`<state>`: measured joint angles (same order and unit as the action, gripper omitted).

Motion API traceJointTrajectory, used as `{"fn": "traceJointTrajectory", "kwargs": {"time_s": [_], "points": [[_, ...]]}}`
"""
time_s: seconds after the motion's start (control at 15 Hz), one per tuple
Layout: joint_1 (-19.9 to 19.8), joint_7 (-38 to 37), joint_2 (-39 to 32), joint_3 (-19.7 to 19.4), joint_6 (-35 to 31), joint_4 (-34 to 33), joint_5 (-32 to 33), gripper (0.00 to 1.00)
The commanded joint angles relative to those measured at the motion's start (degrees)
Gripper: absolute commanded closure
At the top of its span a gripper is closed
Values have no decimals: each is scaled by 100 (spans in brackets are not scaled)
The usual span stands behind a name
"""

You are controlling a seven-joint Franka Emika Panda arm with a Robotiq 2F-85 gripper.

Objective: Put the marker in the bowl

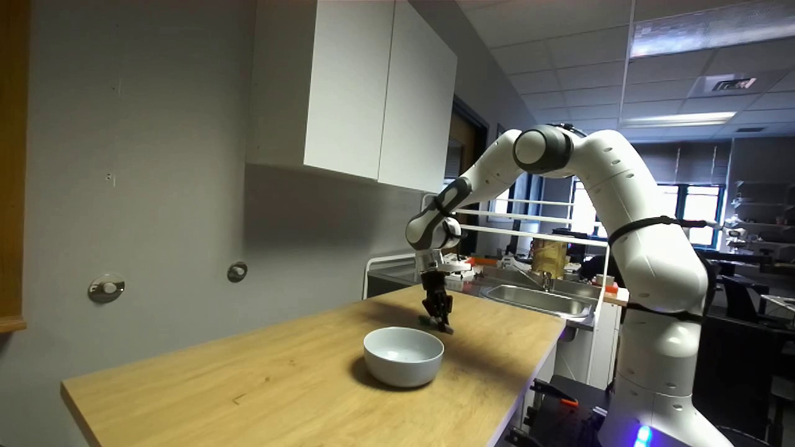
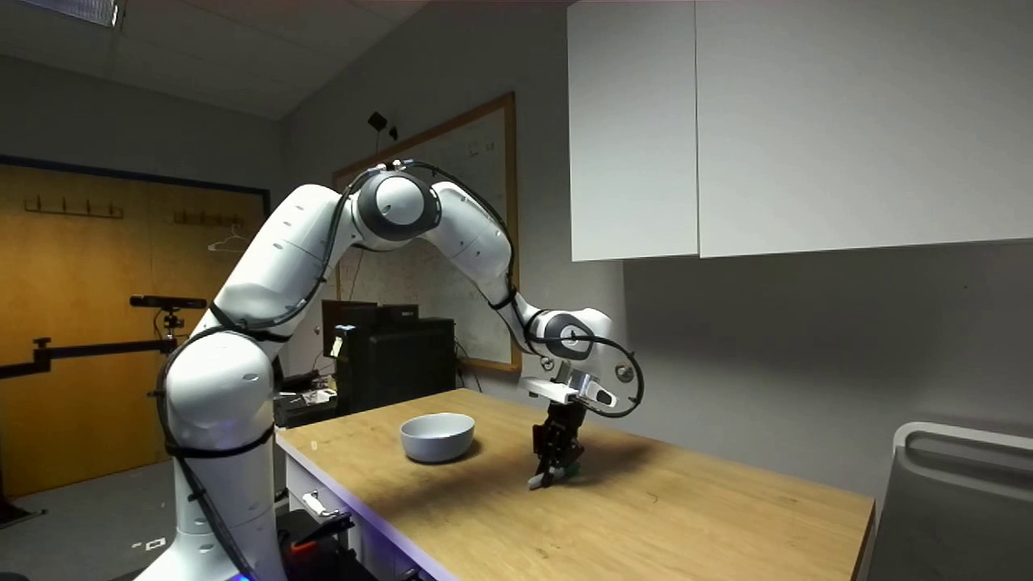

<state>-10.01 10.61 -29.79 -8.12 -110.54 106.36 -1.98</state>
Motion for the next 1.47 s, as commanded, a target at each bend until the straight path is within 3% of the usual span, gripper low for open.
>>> {"fn": "traceJointTrajectory", "kwargs": {"time_s": [0.0, 0.67, 1.0, 1.4], "points": [[110, -808, 338, 32, -29, 40, -36, 86], [1245, -4446, 2221, 201, -1228, 1044, 98, 87], [1665, -6222, 2478, 594, -1717, 1555, 501, 87], [2008, -7746, 2704, 1048, -1434, 2202, 1230, 87]]}}
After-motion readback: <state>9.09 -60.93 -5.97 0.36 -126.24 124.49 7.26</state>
